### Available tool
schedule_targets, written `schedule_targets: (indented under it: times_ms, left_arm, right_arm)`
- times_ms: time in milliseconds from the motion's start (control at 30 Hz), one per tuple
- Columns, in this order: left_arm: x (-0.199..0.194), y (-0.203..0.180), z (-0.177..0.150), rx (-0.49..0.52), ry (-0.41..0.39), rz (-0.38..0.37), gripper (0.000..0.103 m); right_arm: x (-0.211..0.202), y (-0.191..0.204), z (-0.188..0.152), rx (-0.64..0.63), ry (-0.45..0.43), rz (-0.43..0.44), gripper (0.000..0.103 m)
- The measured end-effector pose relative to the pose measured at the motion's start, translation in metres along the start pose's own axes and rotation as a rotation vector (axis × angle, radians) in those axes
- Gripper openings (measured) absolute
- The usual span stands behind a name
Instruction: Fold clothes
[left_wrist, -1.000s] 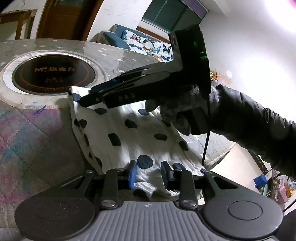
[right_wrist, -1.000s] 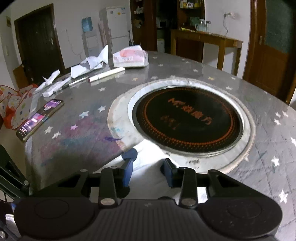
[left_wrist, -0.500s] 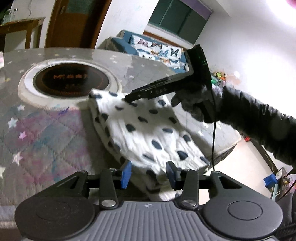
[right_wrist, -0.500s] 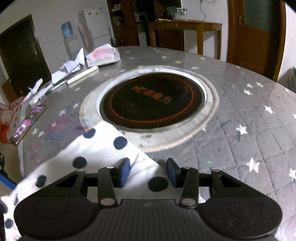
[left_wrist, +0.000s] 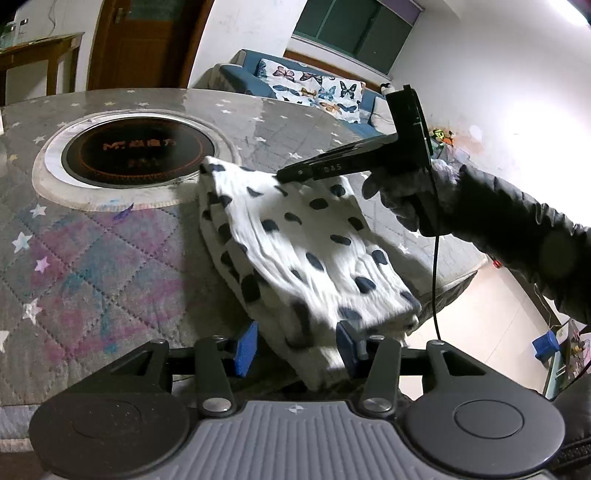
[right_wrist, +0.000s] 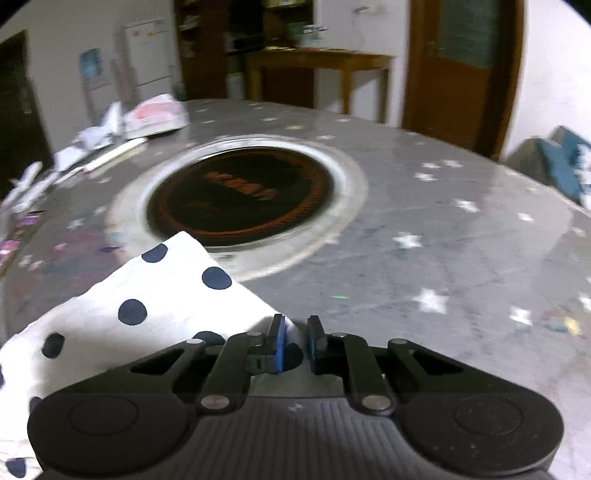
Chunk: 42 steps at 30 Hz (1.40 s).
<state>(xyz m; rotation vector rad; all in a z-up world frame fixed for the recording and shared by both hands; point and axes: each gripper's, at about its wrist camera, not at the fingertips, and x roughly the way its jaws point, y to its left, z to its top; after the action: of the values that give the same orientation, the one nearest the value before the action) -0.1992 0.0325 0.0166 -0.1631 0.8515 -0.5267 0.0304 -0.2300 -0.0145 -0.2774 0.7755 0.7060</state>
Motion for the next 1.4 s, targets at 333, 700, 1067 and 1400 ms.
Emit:
schedule_targets:
  times_ms: [333,700,1067,1400]
  left_arm:
    - [0.042,0.007,0.025,0.018,-0.004,0.027,0.051]
    - [0.038,0.003,0.017,0.026,0.03,0.011,0.051]
    - [0.046,-0.007,0.012,0.118,0.022,0.085,0.045]
    - [0.07,0.035,0.061,0.086,-0.039,0.217,0.03]
  right_arm:
    - [-0.01,-0.056,-0.019,0.234,-0.036,-0.275,0.007]
    - [-0.035,-0.065,-0.023,0.291,-0.07,0.007,0.025]
    - [-0.027,-0.052,-0.023,0.184,0.005,0.018,0.037]
    - [-0.054,-0.061,-0.051,0.283,0.002,-0.158,0.036]
